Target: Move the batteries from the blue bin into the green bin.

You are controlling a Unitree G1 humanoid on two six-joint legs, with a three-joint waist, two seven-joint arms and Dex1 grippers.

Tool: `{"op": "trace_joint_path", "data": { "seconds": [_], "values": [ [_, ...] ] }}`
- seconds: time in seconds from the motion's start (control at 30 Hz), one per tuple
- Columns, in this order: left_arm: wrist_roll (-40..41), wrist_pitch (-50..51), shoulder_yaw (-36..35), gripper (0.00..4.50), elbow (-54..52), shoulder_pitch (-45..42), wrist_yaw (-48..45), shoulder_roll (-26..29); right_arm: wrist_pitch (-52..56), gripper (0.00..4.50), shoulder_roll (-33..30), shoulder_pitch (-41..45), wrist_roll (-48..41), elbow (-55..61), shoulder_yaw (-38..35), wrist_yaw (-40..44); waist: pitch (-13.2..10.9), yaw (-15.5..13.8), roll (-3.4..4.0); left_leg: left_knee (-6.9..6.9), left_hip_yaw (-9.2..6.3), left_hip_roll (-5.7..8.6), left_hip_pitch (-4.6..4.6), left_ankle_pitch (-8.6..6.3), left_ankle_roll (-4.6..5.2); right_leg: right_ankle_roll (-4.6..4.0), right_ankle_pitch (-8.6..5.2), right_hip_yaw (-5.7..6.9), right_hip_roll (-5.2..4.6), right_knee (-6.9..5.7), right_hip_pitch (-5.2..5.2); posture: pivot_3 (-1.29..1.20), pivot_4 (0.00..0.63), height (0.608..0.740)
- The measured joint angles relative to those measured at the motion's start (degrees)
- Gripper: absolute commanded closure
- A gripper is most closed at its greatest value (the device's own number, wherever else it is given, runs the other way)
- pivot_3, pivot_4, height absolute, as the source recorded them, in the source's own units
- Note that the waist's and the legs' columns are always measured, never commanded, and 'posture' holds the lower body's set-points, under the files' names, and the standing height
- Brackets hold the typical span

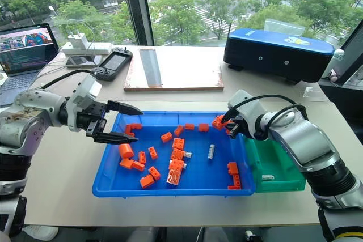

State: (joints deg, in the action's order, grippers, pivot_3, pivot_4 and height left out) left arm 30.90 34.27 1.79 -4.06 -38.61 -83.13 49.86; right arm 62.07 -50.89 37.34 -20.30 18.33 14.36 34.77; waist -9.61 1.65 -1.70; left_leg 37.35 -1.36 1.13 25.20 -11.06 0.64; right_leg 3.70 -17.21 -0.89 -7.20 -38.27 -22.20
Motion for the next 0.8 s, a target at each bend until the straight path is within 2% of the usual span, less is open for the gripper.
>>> {"op": "trace_joint_path", "data": {
  "seconds": [0.03, 0.2, 0.33, 0.5, 0.63, 0.8],
  "values": [
    [0.0, 0.2, 0.3, 0.0, 0.0, -0.1, 0.0, -0.1, 0.0, 3.01, 0.7, 0.0, 0.2, 0.0, 0.0, 0.0, 0.0, 0.0, 0.0, 0.0, 0.0, 0.0, 0.0, 0.0, 0.0, 0.0, 0.0, 0.0, 0.0, 0.0, 0.0, 0.0, 0.15, 0.732],
    [0.0, 0.8, 0.5, 0.0, 0.0, -0.1, 0.4, -0.4, -0.2, 1.48, 1.0, 0.4, 2.0, -0.1, 0.0, -0.1, 0.0, -0.1, 0.0, 0.01, 0.0, 0.01, 0.0, 0.0, 0.0, 0.0, 0.0, 0.0, 0.0, -0.02, 0.01, 0.0, 0.15, 0.732],
    [0.7, 1.0, 0.5, 0.0, 0.0, -1.0, 0.3, -0.6, 2.9, 0.06, 0.6, 1.9, -0.4, 3.4, -1.9, 2.5, 0.0, -0.2, 0.0, 0.02, -0.01, 0.0, 0.02, 0.0, 0.0, 0.0, 0.0, 0.0, 0.0, -0.02, 0.0, 0.0, 0.15, 0.732],
    [0.7, 1.0, 0.5, 0.0, 0.0, -1.9, 0.2, -0.7, 6.6, 0.02, -0.9, 2.5, -5.2, 8.9, -3.6, 7.2, 0.0, -0.3, 0.0, 0.02, -0.01, 0.0, 0.02, 0.0, 0.0, 0.0, 0.0, 0.01, 0.0, 0.0, 0.0, 0.0, 0.15, 0.732],
    [0.7, 0.9, 0.7, 0.0, 0.1, -1.9, 0.0, -0.8, 7.8, 0.02, -1.3, -2.6, -9.8, 14.0, -1.4, 11.6, 0.0, -0.5, 0.0, 0.06, -0.02, 0.0, 0.02, 0.0, 0.01, 0.0, 0.0, 0.01, 0.0, 0.01, 0.04, 0.0, 0.15, 0.732],
    [0.4, 0.7, 0.9, 0.0, 1.1, -2.2, -0.2, -0.8, 3.2, 0.02, 0.0, -5.8, -8.5, 12.5, 2.0, 12.5, 0.0, -0.4, 0.0, 0.32, -0.03, 0.0, 0.02, -0.01, 0.01, 0.0, 0.0, 0.0, 0.01, -0.26, 0.03, 0.0, 0.15, 0.732]
  ]
}}
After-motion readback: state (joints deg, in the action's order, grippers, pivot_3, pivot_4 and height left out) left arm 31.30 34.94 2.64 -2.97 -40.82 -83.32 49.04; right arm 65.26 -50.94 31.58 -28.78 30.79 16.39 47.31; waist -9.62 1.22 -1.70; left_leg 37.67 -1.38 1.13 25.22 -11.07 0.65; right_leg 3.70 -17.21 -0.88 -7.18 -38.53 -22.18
